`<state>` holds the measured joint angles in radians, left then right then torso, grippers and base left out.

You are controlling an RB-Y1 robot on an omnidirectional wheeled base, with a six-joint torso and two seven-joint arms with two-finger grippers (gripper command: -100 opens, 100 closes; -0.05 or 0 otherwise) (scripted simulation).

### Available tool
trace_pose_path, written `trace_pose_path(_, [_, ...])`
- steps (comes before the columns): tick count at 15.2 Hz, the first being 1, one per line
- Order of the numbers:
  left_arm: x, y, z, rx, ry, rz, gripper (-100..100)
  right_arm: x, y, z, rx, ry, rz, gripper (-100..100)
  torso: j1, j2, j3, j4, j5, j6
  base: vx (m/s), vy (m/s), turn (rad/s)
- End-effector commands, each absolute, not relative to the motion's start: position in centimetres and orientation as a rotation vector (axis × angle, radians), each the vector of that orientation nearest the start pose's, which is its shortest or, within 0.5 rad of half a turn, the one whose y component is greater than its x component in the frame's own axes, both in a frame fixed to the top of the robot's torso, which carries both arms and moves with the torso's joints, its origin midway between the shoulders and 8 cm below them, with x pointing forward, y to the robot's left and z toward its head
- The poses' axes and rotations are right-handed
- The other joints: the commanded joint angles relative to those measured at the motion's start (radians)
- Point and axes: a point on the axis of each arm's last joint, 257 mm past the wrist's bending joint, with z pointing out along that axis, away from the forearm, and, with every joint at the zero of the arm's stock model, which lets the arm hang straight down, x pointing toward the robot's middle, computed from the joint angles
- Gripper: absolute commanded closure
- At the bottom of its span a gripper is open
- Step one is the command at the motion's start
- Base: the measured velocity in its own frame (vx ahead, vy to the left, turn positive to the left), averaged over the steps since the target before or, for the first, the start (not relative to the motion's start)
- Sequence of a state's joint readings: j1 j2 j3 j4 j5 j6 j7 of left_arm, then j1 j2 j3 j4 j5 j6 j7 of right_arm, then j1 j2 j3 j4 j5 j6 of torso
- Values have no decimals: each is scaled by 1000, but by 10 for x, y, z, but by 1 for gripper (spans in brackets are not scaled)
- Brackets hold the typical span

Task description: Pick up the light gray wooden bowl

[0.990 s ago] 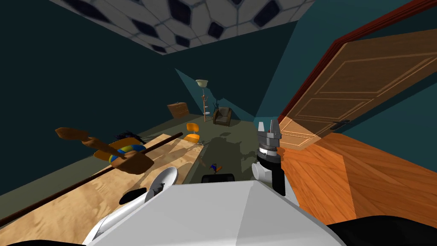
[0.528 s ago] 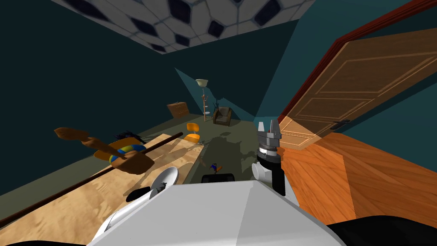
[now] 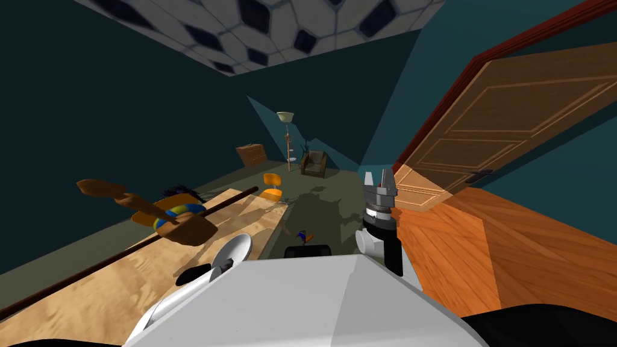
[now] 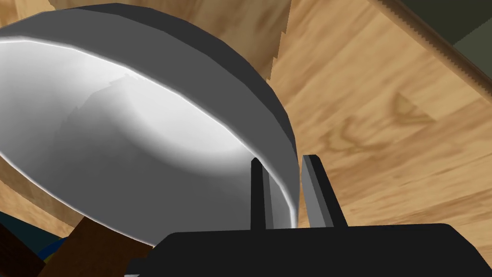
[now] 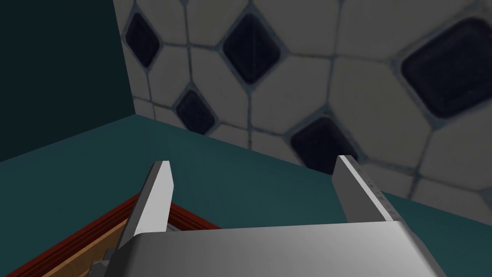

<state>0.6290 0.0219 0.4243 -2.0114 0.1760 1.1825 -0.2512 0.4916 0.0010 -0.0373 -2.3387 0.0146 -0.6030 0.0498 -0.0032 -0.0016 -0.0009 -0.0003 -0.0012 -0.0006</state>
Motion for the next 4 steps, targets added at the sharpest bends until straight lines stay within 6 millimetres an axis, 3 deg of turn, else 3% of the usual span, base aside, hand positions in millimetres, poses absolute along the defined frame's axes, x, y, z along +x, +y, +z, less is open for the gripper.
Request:
trace_pose_path(1, [121, 444, -447, -2256, 1665, 9, 100, 311, -280, 71, 489, 512, 1247, 0, 0, 0, 0, 0, 0, 0, 8, -20, 2])
trace_pose_path(4, [119, 442, -444, -2255, 1664, 9, 100, 311, -280, 71, 489, 512, 1247, 0, -1, 0, 0, 0, -1, 0, 7, -16, 2])
